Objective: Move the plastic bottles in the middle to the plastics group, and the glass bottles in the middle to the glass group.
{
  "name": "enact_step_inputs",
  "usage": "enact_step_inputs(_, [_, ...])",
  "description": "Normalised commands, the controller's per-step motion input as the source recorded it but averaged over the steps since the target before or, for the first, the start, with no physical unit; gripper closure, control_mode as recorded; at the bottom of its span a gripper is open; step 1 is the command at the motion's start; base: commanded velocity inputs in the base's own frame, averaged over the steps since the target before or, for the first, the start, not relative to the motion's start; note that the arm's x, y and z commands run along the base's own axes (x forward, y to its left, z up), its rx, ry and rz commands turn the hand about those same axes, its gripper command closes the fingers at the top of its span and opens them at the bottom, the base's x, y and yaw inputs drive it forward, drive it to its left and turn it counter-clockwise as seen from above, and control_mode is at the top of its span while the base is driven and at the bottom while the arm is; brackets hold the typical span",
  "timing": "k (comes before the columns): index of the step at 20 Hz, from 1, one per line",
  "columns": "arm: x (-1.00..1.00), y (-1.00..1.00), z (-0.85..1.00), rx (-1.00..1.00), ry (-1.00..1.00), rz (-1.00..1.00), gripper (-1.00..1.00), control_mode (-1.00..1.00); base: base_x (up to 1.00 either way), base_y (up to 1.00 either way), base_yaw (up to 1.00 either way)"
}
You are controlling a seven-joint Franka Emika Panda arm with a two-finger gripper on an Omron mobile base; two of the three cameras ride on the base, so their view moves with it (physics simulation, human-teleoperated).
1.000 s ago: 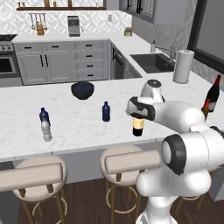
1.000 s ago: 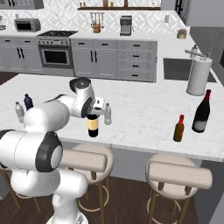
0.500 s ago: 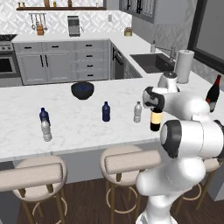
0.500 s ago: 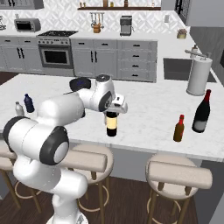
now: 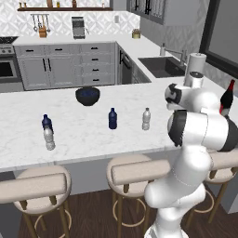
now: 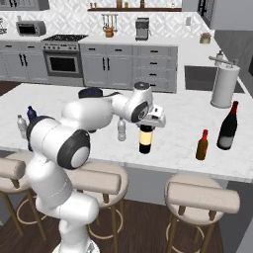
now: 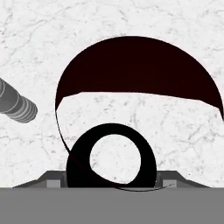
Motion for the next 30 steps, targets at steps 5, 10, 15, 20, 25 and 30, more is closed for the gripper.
enact_step_inputs(5, [0.22,-0.38,-0.01,0.00,-0.06,0.00,1.00,-1.00,0.00,0.00,0.00])
enact_step_inputs(10, [0.40,-0.28,0.08,0.00,-0.03,0.00,1.00,-1.00,0.00,0.00,0.00])
enact_step_inputs(15, [0.17,-0.32,0.08,0.00,-0.01,0.00,1.00,-1.00,0.00,0.00,0.00])
enact_step_inputs(20, [0.00,-0.41,0.01,0.00,0.00,0.00,1.00,-1.00,0.00,0.00,0.00])
enact_step_inputs(25, [0.00,-0.49,0.00,0.00,0.00,0.00,1.00,-1.00,0.00,0.00,0.00])
enact_step_inputs(30, [0.05,-0.37,0.00,0.00,0.00,-0.02,1.00,-1.00,0.00,0.00,0.00])
